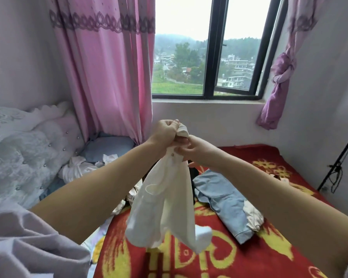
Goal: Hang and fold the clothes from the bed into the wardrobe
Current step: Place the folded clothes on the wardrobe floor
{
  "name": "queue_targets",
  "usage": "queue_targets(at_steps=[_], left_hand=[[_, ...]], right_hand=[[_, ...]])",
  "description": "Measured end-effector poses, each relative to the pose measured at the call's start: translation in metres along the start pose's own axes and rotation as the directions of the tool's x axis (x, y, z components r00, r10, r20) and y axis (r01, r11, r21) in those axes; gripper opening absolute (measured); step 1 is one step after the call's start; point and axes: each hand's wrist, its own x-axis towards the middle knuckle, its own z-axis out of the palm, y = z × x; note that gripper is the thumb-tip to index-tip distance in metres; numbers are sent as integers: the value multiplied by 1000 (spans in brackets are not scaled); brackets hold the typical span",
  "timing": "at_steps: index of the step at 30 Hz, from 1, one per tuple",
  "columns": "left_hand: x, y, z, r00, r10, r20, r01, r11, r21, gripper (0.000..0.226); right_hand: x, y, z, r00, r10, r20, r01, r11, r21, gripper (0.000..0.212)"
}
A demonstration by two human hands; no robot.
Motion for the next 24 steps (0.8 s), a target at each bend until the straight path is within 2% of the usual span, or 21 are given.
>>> queue_targets(at_steps=[1,2,4,7,9,11,13,16,18,20,22,24], left_hand=[[0,3,-1,1000,24,-3,-24,999,42,34],[0,6,-2,998,57,-1,-57,994,95,33],[0,13,-6,996,93,-18,-90,988,129,29],[-3,18,-13,998,65,-2,-65,993,94,23],[-4,17,-17,995,82,49,-89,984,151,23],[-8,14,-20,974,131,182,-185,929,321,47],[-10,12,-22,931,99,351,-233,902,363,62],[-9,10,-33,839,-14,543,-161,948,274,53],[-9,3,-39,793,-93,602,-109,951,290,38],[-12,-4,-39,831,-99,548,-138,917,375,18],[-9,-5,-37,898,21,439,-252,844,474,24],[-2,0,-36,930,135,343,-334,704,627,31]], right_hand=[[3,3,0,998,15,-61,-10,997,74,14],[5,4,-3,994,37,-101,-21,988,154,18],[9,6,-11,993,44,-114,-12,964,265,22],[12,-3,-14,986,14,-165,39,949,313,24],[11,-11,-16,985,-20,-170,72,949,307,24],[12,-16,-20,986,-70,-154,111,955,274,22],[10,-19,-24,989,-89,-116,113,970,216,19],[5,-19,-32,998,-68,-13,69,989,131,20],[1,-18,-38,997,-69,29,64,989,137,22],[-3,-17,-47,995,-71,68,62,990,129,16],[-4,-10,-59,986,-26,167,17,998,53,13],[0,4,-72,981,100,167,-71,983,-169,13]])
